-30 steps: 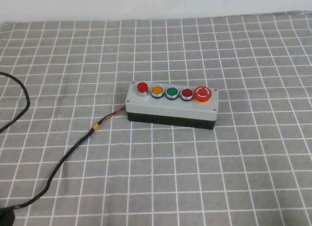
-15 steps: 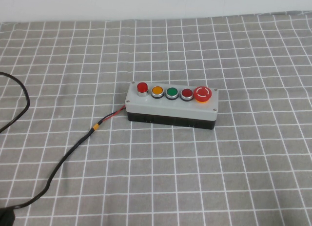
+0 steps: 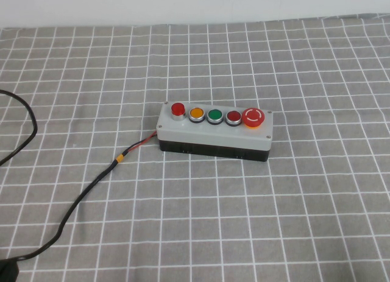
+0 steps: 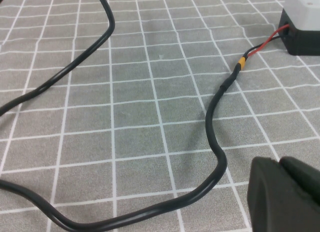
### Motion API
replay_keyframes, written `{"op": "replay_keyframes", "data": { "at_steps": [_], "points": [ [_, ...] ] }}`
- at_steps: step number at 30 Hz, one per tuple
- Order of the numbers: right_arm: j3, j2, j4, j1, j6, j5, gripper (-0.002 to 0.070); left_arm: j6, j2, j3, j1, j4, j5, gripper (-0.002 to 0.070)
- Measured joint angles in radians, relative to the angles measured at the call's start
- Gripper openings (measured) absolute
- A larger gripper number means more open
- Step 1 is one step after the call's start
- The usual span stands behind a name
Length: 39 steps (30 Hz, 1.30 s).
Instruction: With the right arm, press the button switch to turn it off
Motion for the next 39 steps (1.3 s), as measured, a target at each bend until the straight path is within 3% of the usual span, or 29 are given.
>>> {"op": "replay_keyframes", "data": {
  "at_steps": [5, 23, 39],
  "points": [
    [0.000, 0.000, 0.083, 0.000, 0.000, 0.000, -0.0016, 0.000, 0.000, 0.000, 0.000, 0.000, 0.000, -0.0003],
    [0.192, 0.000, 0.074, 0.000, 0.000, -0.137, -0.0016, 0.000, 0.000, 0.000, 0.000, 0.000, 0.000, -0.0003],
    [0.199, 0.000, 0.074, 0.000, 0.000, -0.221, -0.0016, 0.000, 0.000, 0.000, 0.000, 0.000, 0.000, -0.0003]
  ]
}}
